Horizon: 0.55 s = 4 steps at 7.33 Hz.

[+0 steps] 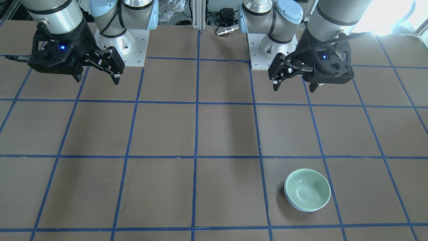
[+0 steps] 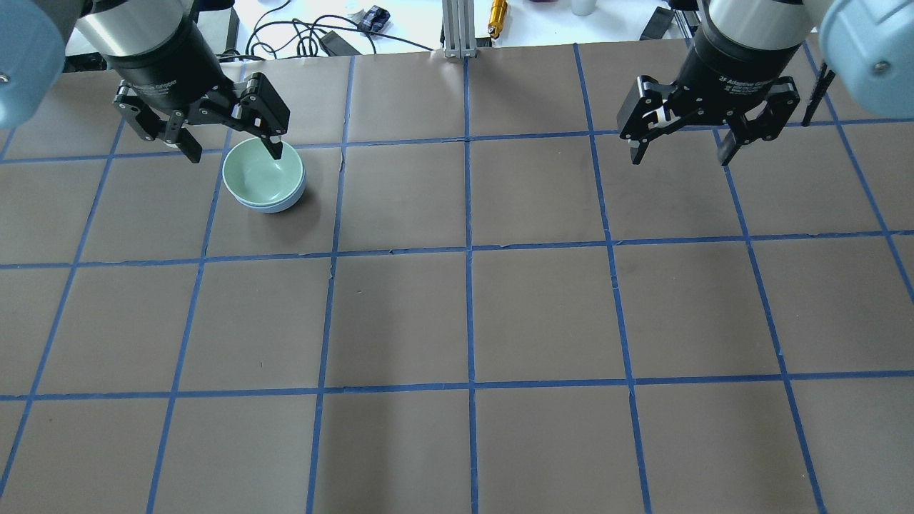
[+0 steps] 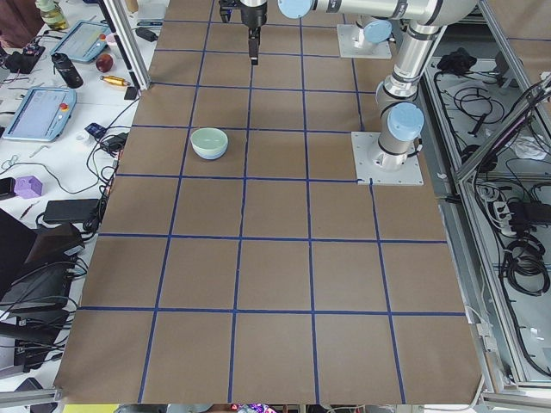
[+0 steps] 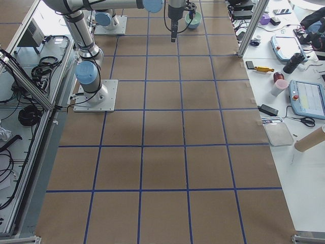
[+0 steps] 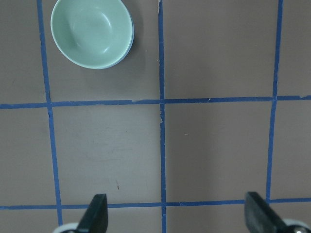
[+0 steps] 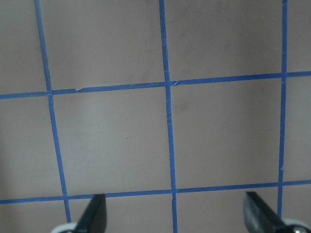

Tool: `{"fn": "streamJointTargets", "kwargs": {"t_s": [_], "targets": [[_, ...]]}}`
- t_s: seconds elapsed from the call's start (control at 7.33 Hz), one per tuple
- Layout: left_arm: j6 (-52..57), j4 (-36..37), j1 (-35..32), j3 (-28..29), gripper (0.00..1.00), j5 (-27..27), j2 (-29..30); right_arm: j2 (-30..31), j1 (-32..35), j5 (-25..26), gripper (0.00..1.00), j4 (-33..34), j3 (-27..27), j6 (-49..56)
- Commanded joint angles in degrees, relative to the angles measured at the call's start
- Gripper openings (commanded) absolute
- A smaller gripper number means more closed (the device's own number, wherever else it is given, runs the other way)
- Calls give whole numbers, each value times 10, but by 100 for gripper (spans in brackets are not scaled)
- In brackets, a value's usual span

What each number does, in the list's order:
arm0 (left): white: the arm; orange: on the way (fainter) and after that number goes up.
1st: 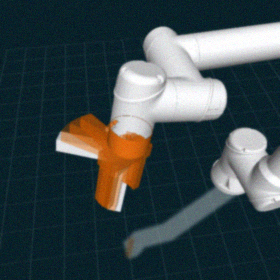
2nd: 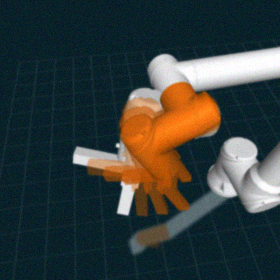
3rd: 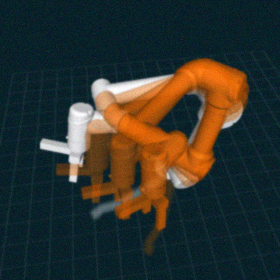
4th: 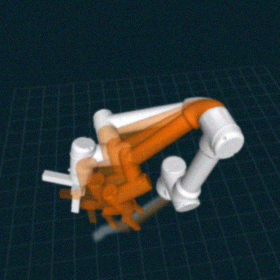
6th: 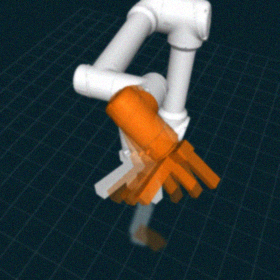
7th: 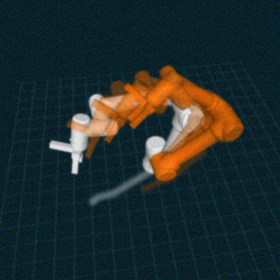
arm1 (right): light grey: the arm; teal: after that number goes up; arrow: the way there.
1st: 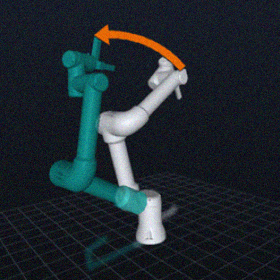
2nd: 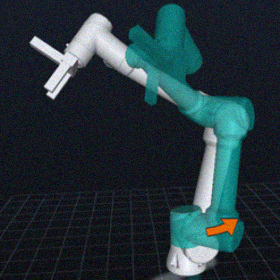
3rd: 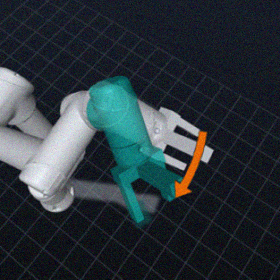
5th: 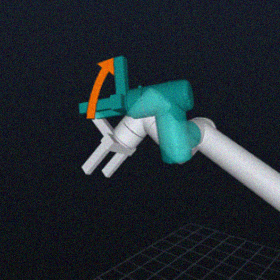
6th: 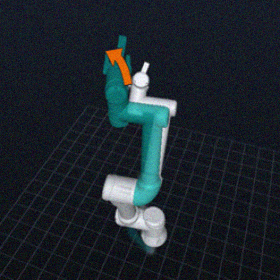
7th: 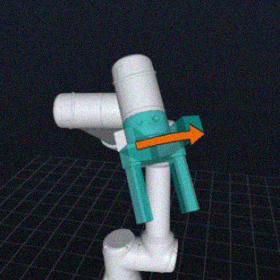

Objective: Stack green bowl on blue bowl

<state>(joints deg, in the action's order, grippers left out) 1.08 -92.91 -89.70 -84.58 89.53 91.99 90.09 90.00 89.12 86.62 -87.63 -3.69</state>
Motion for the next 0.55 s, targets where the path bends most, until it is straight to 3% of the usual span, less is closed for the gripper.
{"fn": "streamJointTargets", "kwargs": {"t_s": [0.0,0.41], "targets": [[1,1,0,-1,100,-1,-1,0,0,0,100,0,0,0],[2,4,0,-1,100,-1,-1,0,0,0,100,0,0,0]]}}
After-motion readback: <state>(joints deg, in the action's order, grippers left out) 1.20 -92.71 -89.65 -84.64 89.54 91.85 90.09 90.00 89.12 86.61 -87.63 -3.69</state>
